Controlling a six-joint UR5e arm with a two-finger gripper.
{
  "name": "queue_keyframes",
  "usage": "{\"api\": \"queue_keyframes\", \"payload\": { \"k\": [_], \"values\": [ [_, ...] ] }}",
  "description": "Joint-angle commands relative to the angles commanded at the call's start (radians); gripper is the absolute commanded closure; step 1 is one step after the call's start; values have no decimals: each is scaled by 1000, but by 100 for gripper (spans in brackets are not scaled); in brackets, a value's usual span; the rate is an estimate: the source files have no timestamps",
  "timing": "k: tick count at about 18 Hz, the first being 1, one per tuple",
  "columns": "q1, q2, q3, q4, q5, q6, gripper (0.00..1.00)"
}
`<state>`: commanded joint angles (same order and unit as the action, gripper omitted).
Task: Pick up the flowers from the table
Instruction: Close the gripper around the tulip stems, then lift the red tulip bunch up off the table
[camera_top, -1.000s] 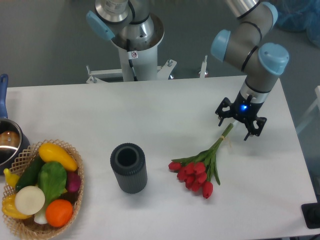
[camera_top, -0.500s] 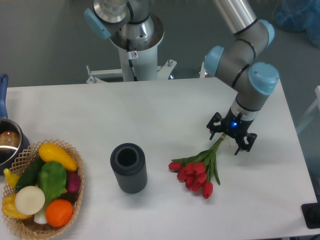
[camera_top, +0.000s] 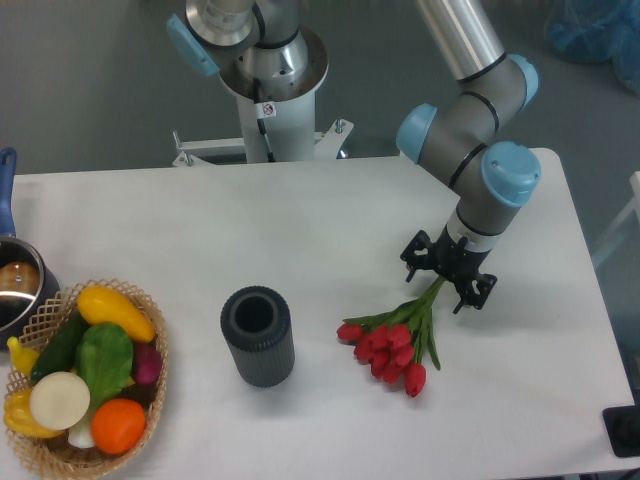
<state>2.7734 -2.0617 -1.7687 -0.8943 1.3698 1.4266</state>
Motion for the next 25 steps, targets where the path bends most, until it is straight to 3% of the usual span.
{"api": "queue_keyframes", "payload": {
  "k": [2,4,5,14,19,25],
  "values": [
    [0,0,2,2,-2,-2,7],
    [0,3,2,3,-5,-6,21],
    [0,5,5,3,-6,-11,34],
    [0,8,12,0,-8,-15,82],
    [3,9,15,0,-8,-15,93],
    [8,20,35,-2,-15,-15,94]
  ]
}}
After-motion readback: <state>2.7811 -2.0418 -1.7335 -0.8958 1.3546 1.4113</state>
